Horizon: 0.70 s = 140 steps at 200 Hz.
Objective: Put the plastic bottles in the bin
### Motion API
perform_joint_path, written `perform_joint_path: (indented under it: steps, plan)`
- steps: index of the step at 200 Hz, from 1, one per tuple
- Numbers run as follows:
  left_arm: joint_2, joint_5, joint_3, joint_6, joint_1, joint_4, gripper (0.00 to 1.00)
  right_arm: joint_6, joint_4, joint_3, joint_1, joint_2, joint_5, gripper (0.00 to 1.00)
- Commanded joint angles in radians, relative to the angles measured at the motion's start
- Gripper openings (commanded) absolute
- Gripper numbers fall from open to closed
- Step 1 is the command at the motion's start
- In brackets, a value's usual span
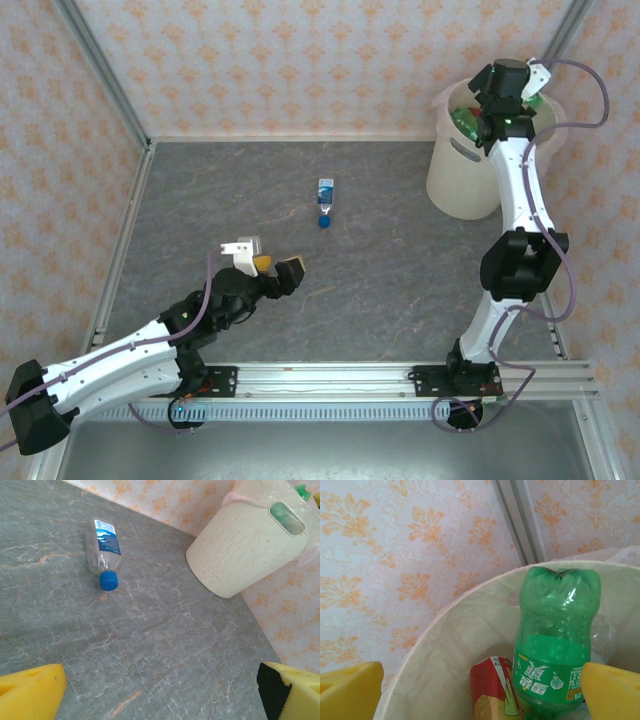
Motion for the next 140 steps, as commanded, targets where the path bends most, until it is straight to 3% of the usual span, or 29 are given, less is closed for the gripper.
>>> perform_joint_path:
  steps: [1, 69, 114, 140]
  plan:
    - [0.001, 0.001, 0.007, -0.003, -0.005, 0.004, 0.99, 0.022, 0.003, -0.001, -0.005, -0.095, -0.024, 1.0]
    - [0.034, -0.03, 0.003, 0.009, -0.006, 0.009, 0.99, 0.033, 0.026, -0.092, 0.073, -0.242, -0.076, 1.0]
    - [0.082, -0.006, -0.026, 0.002, -0.005, 0.052, 0.99, 0.009, 0.043, -0.195, 0.231, -0.347, -0.059, 1.0]
    - [0.107, -0.005, -0.031, 0.009, -0.006, 0.076, 0.99, -0.001, 0.098, -0.341, 0.344, -0.439, -0.04, 1.0]
